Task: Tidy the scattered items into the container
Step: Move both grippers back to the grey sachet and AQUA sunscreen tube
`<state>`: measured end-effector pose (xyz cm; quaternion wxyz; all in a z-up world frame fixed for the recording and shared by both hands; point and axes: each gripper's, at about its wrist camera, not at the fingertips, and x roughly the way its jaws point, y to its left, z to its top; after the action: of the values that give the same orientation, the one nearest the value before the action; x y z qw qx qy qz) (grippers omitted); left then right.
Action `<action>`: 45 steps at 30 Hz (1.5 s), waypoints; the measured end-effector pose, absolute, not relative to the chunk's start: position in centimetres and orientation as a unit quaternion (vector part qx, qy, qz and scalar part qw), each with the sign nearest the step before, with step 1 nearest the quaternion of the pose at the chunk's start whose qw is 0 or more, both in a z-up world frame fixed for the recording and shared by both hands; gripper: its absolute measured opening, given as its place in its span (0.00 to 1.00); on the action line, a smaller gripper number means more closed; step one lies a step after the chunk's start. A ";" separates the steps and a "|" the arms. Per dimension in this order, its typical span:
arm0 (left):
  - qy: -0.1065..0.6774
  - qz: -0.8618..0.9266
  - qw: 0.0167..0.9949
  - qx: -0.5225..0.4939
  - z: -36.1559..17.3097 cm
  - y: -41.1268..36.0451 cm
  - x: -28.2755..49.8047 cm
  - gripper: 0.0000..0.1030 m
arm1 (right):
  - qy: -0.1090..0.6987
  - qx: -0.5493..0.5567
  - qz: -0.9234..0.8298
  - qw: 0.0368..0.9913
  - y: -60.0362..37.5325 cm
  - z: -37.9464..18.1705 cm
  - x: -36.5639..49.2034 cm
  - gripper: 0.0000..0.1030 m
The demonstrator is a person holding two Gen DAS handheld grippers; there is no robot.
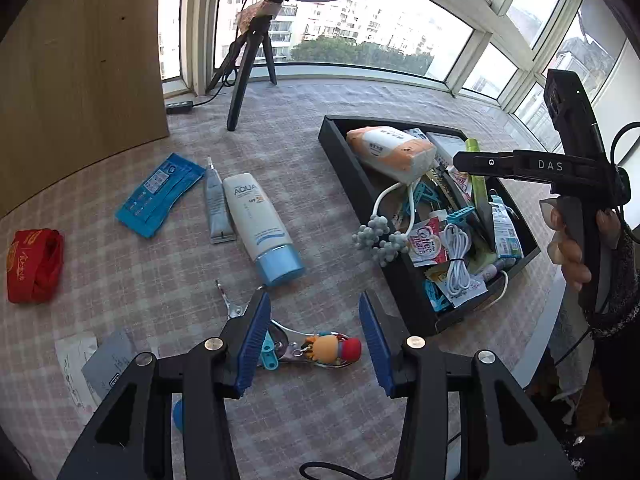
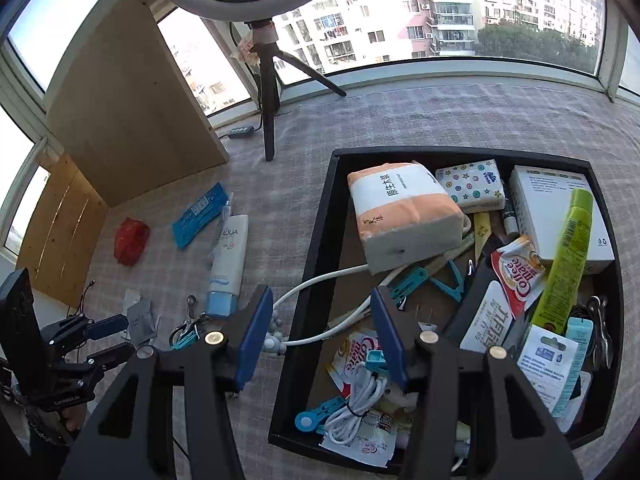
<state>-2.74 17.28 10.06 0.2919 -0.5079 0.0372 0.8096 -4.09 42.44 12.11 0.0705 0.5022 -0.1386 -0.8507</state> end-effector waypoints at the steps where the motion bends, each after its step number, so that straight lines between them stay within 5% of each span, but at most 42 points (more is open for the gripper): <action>1: 0.031 0.816 0.268 -0.511 9.8 15.5 -2.9 0.42 | -0.127 0.507 -0.849 0.081 41.1 12.0 -4.6 0.52; 5: 0.009 0.830 0.193 -0.522 9.0 8.5 -3.7 0.42 | -0.078 0.521 -0.842 0.117 35.7 11.5 -6.6 0.62; 15: -0.029 0.835 0.125 -0.536 7.4 -0.5 -3.4 0.42 | -0.007 0.578 -0.805 0.131 27.2 6.8 -11.5 0.62; 23: 0.131 0.802 0.196 -0.549 5.3 3.4 -4.5 0.46 | 0.006 0.614 -0.781 0.108 26.5 4.1 -13.8 0.62; 31: 0.299 0.731 0.279 -0.547 2.7 7.1 -6.5 0.61 | -0.007 0.632 -0.769 0.096 26.6 2.7 -15.1 0.62; 45: 0.291 0.696 0.307 -0.581 -0.6 7.4 -8.9 0.66 | 0.026 0.644 -0.759 0.093 25.3 1.1 -16.7 0.63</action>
<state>-8.88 7.45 -0.58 0.3070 -0.5806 0.2906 0.6958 -16.66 25.35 1.06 0.0933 0.6435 0.0260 -0.7593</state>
